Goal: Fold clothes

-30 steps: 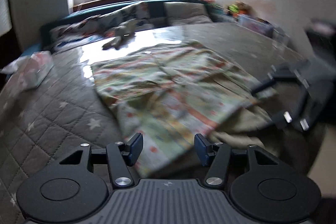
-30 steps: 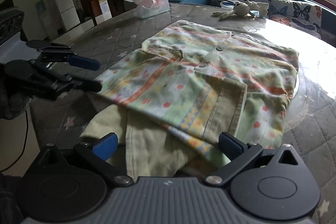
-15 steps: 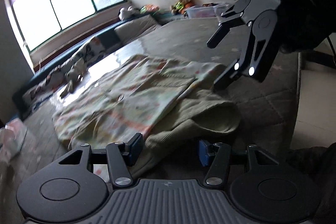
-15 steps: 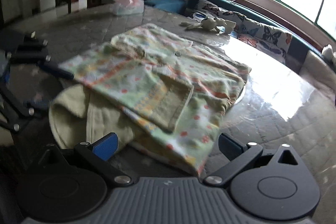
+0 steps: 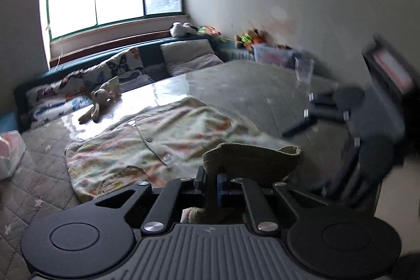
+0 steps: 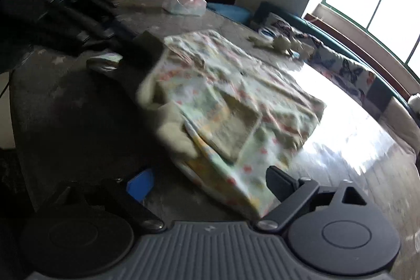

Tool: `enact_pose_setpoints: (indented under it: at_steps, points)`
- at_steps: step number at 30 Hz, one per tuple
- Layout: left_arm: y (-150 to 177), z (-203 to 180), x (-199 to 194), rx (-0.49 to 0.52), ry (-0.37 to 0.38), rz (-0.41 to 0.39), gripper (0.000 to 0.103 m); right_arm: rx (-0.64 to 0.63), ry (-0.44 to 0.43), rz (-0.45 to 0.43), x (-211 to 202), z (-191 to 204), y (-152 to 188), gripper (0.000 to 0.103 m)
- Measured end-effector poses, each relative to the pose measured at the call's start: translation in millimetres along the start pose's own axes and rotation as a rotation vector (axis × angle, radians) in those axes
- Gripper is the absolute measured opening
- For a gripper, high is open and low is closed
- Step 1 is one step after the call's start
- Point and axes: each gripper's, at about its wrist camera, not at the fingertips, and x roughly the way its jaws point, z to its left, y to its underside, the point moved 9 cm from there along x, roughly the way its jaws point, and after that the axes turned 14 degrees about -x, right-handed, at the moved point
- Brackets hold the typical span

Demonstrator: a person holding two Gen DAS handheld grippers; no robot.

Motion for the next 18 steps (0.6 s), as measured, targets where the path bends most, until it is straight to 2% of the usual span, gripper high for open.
enact_pose_setpoints:
  at_steps: [5, 6, 7, 9, 10, 12, 13, 14, 18]
  points:
    - [-11.0, 10.1, 6.9, -0.06, 0.018, 0.009, 0.008, 0.014, -0.019, -0.042, 17.6, -1.2, -21.7, 0.064]
    - [-10.3, 10.0, 6.9, -0.06, 0.02, 0.011, 0.009, 0.023, -0.031, -0.038, 22.5, -2.3, -24.2, 0.05]
    - [-8.3, 10.2, 5.3, -0.056, 0.019, 0.014, 0.011, 0.034, -0.044, -0.033, 27.4, -3.6, -26.4, 0.041]
    - [-4.1, 10.7, 1.8, -0.047, 0.019, 0.021, 0.013, 0.075, -0.086, -0.03, 33.4, -7.8, -29.4, 0.029]
    - [-0.6, 12.3, -1.6, -0.044, 0.014, 0.024, 0.014, 0.09, -0.099, -0.031, 34.2, -10.0, -31.2, 0.027]
    - [6.2, 16.1, -7.8, -0.042, -0.001, 0.032, 0.028, 0.117, -0.118, -0.033, 35.0, -14.4, -35.2, 0.026]
    - [11.2, 17.8, -10.9, -0.031, -0.013, 0.037, 0.047, 0.127, -0.123, -0.034, 34.7, -16.4, -37.0, 0.023]
    - [16.2, 19.4, -14.0, -0.02, -0.024, 0.042, 0.055, 0.136, -0.126, -0.034, 34.2, -18.2, -38.7, 0.022]
    - [37.2, 24.7, -17.8, 0.047, -0.083, 0.071, 0.055, 0.151, -0.122, -0.041, 32.3, -24.1, -44.8, 0.02]
